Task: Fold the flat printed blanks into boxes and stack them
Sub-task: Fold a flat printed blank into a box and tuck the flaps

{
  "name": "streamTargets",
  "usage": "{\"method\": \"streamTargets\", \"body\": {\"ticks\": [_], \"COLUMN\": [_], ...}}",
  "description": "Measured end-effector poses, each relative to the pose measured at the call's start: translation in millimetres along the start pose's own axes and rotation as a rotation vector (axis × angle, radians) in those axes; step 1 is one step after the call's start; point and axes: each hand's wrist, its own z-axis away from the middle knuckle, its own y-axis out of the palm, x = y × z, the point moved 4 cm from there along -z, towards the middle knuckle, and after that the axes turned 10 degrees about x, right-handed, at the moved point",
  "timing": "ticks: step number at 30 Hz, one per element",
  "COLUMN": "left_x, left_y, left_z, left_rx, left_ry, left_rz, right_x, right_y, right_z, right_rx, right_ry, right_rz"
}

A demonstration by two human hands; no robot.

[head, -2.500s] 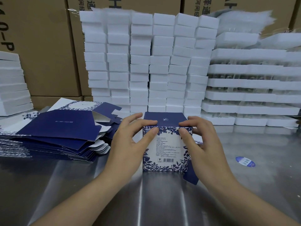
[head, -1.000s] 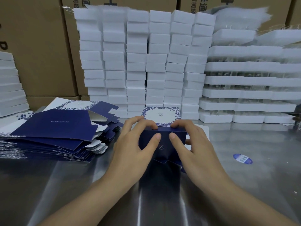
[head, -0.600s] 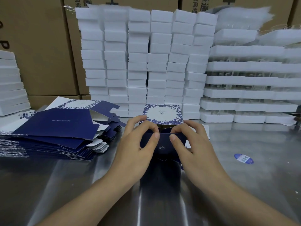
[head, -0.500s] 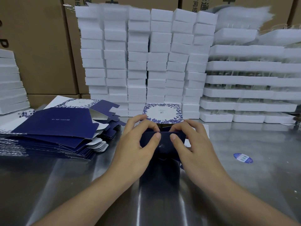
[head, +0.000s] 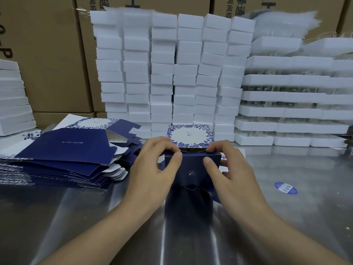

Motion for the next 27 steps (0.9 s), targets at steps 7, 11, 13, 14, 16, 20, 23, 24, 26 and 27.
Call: {"method": "streamTargets", "body": {"ticks": [7,11,13,14,16,20,23,24,26,27], "left_x": [-1.3,-1.7,-2.2,-2.9,-4.2,-3.1,-1.3,-0.9,-0.1,0.5], "left_y": [-0.6,-3.6,-4.2,-4.4,-4.5,-4.6,-3.2,-2.6,-2.1,-2.3], "left_z": [0.1,1.1,1.1,1.0,1.3,1.1,1.2,1.4,1.6,1.4], "left_rx": [-0.033,-0.046,-0.041,-0.040,-0.040,-0.030,-0.002,0.005,0.003,-0.004], "left_ry": [0.004,-0.012,-0.020,-0.016,-0.015,-0.023,-0.021,-0.015,-0.004,-0.005], "left_rz": [0.003,0.003,-0.010,-0.024,-0.035,-0.038,-0.056,-0.065,-0.071,-0.061], "right_x": [1.1,3.0,3.7,4.0,4.9,6.0,5.5,5.7,6.7,6.8], "right_y": [-3.5,-5.3,-5.6,-5.7,-6.2,-7.3,-6.6,-6.2,-6.2,-6.5], "right_z": [1.0,0.5,0.6,0.6,0.9,1.0,1.3,1.3,1.4,1.4], "right_rx": [-0.043,-0.067,-0.068,-0.068,-0.072,-0.074,-0.066,-0.063,-0.060,-0.061], "right_ry": [0.016,0.013,0.011,0.011,0.012,0.025,0.052,0.061,0.065,0.062], "right_rz": [-0.046,-0.060,-0.058,-0.058,-0.055,-0.049,-0.051,-0.044,-0.034,-0.038]}}
